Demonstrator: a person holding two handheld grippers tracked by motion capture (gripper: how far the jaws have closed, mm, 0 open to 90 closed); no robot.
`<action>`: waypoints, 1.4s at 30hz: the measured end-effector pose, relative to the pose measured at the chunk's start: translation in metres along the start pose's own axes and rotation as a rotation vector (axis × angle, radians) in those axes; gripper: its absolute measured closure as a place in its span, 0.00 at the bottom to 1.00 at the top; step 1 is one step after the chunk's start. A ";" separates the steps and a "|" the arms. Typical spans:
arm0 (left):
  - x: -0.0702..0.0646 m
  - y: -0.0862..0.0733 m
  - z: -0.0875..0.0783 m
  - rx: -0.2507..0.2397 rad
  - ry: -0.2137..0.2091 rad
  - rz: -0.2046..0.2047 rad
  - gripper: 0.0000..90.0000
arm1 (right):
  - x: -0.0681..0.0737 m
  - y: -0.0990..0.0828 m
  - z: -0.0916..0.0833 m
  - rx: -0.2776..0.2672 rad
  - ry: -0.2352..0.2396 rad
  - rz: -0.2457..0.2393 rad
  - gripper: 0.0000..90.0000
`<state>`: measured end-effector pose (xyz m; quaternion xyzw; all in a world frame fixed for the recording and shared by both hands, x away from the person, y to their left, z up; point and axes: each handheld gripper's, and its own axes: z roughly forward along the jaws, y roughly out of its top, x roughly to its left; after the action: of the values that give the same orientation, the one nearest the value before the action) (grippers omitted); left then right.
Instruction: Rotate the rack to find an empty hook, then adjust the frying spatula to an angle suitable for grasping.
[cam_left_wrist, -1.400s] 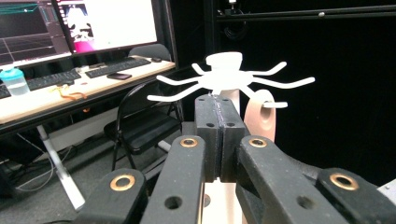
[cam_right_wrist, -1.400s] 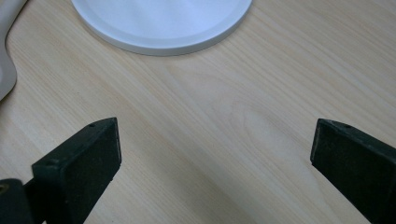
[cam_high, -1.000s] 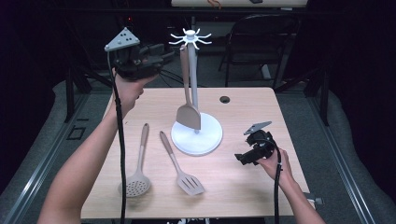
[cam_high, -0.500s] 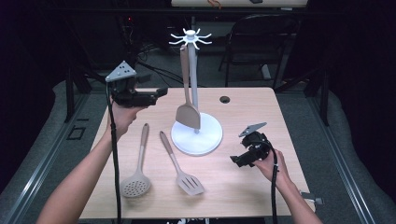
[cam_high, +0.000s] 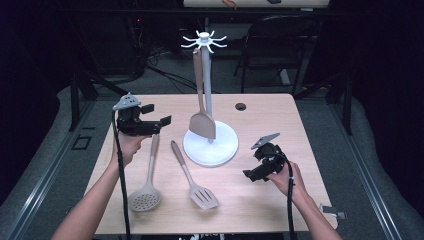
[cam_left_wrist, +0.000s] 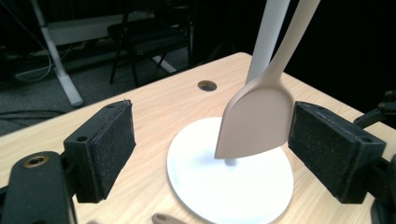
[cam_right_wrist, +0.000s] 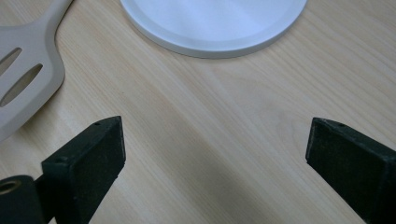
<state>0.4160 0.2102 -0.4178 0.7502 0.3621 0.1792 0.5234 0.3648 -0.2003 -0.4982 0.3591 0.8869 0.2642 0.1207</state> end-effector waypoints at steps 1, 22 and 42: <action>0.000 0.000 0.000 0.000 0.000 0.000 0.16 | 0.000 0.000 0.000 0.000 0.000 0.000 0.05; 0.003 -0.042 0.003 0.110 0.012 -0.075 0.12 | 0.023 0.008 0.005 -0.005 0.048 -0.034 0.06; 0.006 -0.062 0.016 0.196 0.018 -0.136 0.12 | 0.071 0.023 0.018 0.002 0.270 -0.078 0.73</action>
<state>0.4090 0.2159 -0.4812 0.7700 0.4325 0.1136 0.4551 0.3344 -0.1297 -0.5022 0.2855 0.9087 0.3042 0.0099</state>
